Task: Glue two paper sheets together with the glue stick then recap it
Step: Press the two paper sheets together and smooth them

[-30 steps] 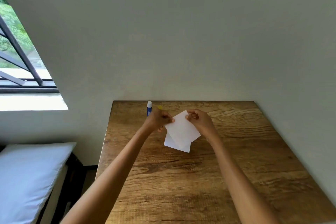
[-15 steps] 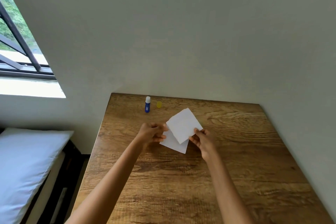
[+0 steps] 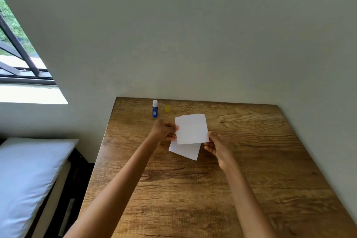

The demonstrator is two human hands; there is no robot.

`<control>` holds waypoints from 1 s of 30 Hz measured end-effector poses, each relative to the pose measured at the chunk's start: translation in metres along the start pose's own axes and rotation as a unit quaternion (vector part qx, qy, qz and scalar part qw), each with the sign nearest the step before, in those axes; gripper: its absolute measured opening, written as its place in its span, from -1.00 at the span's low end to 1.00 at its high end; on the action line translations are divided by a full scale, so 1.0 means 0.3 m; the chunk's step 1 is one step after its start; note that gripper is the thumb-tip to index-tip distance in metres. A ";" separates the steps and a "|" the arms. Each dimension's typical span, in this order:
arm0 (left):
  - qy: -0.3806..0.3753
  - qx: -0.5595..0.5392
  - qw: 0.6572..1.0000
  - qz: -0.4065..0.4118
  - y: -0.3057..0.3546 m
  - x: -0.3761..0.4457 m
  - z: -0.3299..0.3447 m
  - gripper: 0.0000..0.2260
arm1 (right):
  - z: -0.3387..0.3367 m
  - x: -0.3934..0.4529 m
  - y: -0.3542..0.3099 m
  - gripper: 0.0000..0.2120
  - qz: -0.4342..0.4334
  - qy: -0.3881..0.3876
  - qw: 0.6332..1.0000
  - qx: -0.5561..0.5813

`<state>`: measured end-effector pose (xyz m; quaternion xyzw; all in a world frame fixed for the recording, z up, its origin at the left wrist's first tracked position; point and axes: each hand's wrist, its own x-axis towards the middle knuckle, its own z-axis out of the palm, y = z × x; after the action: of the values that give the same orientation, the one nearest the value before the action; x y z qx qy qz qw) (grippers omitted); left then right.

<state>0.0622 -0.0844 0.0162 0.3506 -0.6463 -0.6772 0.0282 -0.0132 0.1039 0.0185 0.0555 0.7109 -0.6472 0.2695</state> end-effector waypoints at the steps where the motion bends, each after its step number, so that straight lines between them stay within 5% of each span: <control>1: -0.014 0.021 1.000 0.002 0.005 0.005 -0.004 -0.93 | -0.012 0.001 -0.009 -0.85 -0.007 -0.009 1.000 -0.022; 8: -0.012 0.134 0.991 0.007 -0.011 0.022 -0.008 -0.98 | -0.031 -0.012 0.009 -0.88 0.014 -0.059 0.992 -0.111; 14: 0.032 0.200 0.978 0.041 -0.053 0.027 -0.009 -0.83 | -0.016 -0.015 0.043 -0.84 0.031 -0.050 0.990 -0.128; 30: 0.076 0.259 0.960 0.075 -0.081 0.043 0.011 -0.83 | 0.009 -0.005 0.056 -0.88 0.024 -0.024 0.981 -0.193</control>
<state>0.0609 -0.0840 -0.0115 0.3467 -0.8202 -0.4536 0.0360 -0.0040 0.1042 0.0041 0.0042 0.8140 -0.4925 0.3079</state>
